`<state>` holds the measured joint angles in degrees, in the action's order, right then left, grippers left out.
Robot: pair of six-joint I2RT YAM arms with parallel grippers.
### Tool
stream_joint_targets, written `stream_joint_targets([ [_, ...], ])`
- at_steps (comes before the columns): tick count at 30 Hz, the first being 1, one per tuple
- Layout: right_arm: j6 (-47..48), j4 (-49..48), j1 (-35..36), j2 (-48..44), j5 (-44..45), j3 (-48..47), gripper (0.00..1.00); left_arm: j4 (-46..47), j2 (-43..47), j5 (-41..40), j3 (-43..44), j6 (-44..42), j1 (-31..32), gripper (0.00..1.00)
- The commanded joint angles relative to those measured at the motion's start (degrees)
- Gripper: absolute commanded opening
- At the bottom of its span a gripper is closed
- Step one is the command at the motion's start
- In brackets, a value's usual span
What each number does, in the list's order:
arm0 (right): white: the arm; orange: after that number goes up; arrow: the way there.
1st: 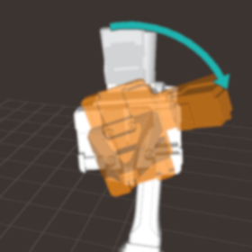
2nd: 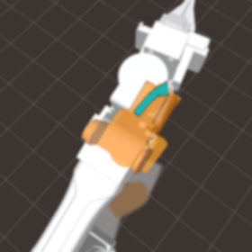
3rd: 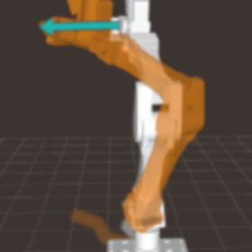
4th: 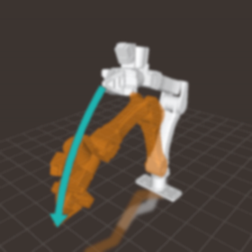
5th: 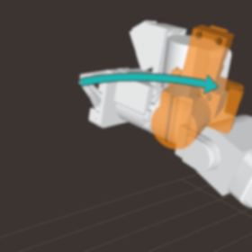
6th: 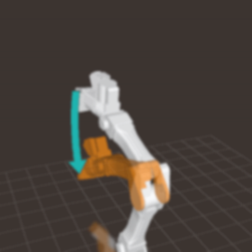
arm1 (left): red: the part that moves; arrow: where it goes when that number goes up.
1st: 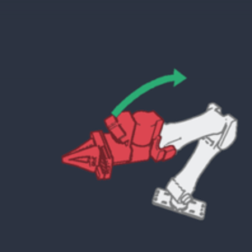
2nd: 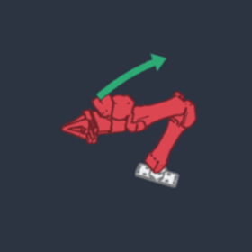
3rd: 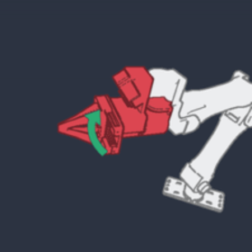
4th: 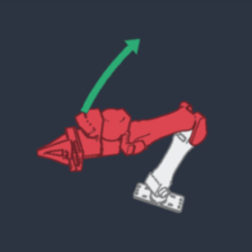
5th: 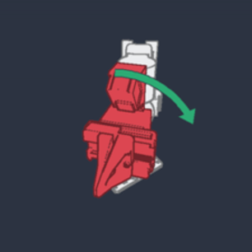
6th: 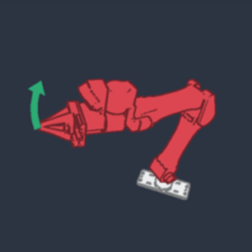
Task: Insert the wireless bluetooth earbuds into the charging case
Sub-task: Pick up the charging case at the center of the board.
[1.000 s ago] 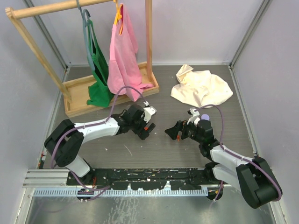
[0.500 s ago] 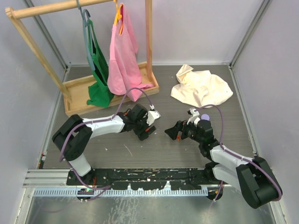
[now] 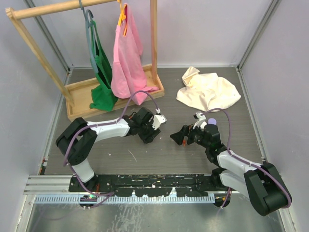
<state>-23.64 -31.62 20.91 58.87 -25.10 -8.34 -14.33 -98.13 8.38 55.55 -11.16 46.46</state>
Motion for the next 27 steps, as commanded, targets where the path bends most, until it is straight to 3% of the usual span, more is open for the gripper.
stream_joint_targets([
  [1,0.3,-1.96,0.37,-0.02,-0.95,-2.29,0.95,2.38,1.92,2.93,-0.5,1.55,0.27,0.49],
  [12,-4.01,2.29,0.9,-1.32,-2.99,-5.78,0.92,13.26,11.32,2.52,-8.31,7.62,0.49,0.46],
  [23,-6.76,17.17,5.7,-0.68,-0.26,-17.39,0.88,26.77,20.11,-0.79,-16.94,9.75,4.83,0.44],
  [27,-9.09,18.47,7.63,0.81,0.23,-19.7,0.83,30.08,22.33,-1.62,-19.09,9.11,5.86,0.43],
])
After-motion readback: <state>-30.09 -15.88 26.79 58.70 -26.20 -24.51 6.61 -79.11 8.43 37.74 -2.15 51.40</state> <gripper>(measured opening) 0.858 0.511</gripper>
